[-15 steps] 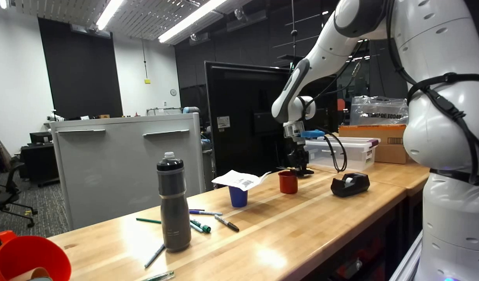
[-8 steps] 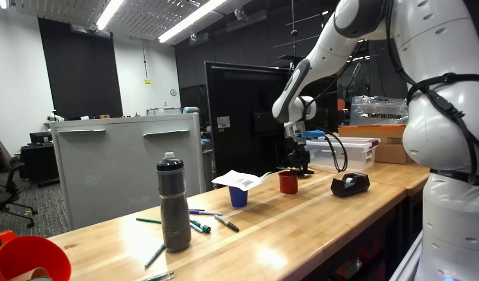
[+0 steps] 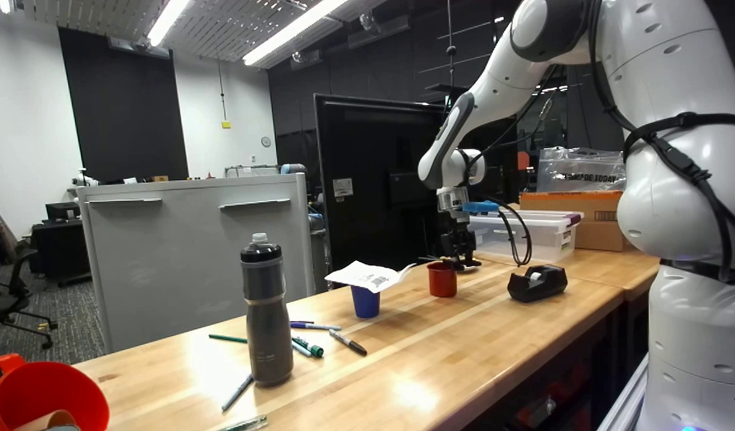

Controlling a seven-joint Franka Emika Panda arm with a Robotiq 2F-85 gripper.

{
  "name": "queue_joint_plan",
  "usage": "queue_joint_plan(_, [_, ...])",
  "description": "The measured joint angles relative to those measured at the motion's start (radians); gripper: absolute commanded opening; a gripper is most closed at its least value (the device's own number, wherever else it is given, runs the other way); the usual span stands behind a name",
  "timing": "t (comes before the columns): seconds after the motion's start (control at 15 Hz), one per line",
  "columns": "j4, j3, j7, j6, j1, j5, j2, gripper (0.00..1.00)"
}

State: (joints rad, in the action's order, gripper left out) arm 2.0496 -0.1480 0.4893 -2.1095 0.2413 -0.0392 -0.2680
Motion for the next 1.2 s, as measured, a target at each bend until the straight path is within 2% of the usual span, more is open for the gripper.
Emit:
queue_joint_plan(0.07, [-0.003,0.000,0.003,0.001,0.000,-0.004,-0.003,0.73])
queue_joint_plan(0.73, [-0.029,0.000,0.014,0.022,0.001,-0.009,-0.026,0.53])
queue_joint_plan(1.2, [-0.041,0.000,0.014,0.034,0.002,-0.009,-0.028,0.54])
